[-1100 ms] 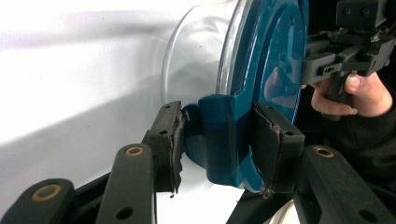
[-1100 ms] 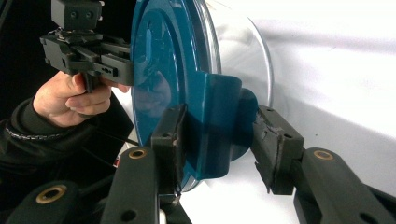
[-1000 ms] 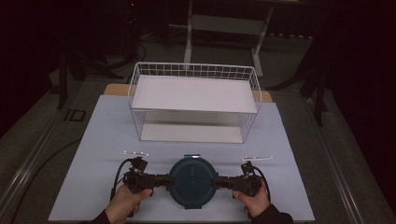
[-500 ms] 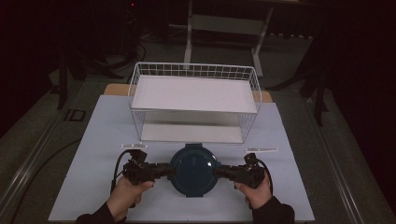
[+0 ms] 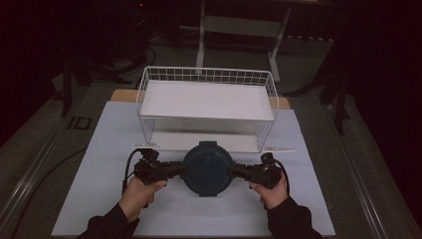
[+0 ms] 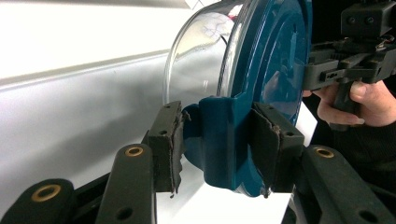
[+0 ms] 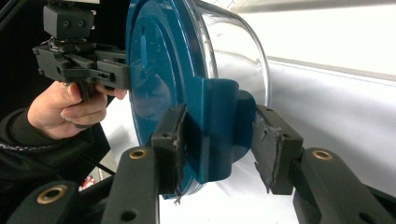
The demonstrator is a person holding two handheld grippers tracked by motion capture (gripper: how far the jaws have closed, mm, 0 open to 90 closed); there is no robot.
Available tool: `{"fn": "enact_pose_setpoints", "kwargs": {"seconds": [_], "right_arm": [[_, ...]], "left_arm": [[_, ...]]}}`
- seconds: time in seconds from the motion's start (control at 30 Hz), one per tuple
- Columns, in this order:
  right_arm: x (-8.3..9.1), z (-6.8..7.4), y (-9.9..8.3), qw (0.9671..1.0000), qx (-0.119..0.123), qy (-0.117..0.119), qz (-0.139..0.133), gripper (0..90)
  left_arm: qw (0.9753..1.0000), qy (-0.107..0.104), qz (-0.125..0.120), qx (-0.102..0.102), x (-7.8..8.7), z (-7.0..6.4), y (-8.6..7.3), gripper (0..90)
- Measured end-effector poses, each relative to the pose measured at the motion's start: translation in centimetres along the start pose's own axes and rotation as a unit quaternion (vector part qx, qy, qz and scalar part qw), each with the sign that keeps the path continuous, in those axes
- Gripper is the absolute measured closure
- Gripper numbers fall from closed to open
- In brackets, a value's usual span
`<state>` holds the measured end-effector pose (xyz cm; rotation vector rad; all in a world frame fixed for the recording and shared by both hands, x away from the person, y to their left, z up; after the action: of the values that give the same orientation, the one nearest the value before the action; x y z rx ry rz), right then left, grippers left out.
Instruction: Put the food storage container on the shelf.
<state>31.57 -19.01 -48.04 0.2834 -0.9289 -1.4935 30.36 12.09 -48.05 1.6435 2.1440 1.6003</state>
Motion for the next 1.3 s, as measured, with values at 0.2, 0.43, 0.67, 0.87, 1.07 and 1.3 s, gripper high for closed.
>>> {"fn": "enact_pose_setpoints", "kwargs": {"seconds": [0.2, 0.43, 0.67, 0.87, 1.07, 1.3], "right_arm": [[-0.2, -1.0, 1.2, 0.9999, 0.006, -0.001, -0.011, 56.5], [-0.7, -2.4, 2.1, 0.9998, 0.010, -0.007, -0.014, 56.5], [-1.4, -4.4, 3.8, 0.9991, 0.027, -0.024, -0.021, 56.4], [-1.9, -5.5, 4.3, 0.9989, 0.026, -0.031, -0.023, 56.4], [-2.5, -6.9, 4.5, 0.9988, 0.024, -0.039, -0.018, 56.3], [-3.0, -8.3, 4.5, 0.9986, 0.016, -0.047, -0.017, 56.1]], "left_arm": [[0.9999, 0.002, -0.011, -0.006, -0.7, 0.8, 1.2, 55.6], [0.9998, 0.008, -0.018, -0.011, -1.9, 2.1, 2.4, 55.5], [0.9989, 0.008, -0.045, -0.009, -3.5, 3.8, 3.2, 55.4], [0.9989, 0.005, -0.047, -0.006, -4.5, 5.0, 3.5, 55.3], [0.9987, 0.011, -0.049, 0.001, -5.6, 6.0, 3.6, 55.3], [0.9982, 0.024, -0.055, 0.003, -6.5, 6.6, 3.5, 54.9]]}}
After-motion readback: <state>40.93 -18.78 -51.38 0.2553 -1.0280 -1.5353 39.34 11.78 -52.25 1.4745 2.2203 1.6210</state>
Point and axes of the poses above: each handheld gripper's, and its own axes: x roughly backward along the jaws, y roughly out of its top, z roughly to its left, the point moved 3 cm from there along -x, roughly forward along the jaws, and after that the axes turned 8 degrees about y, right-handed, at the moved point
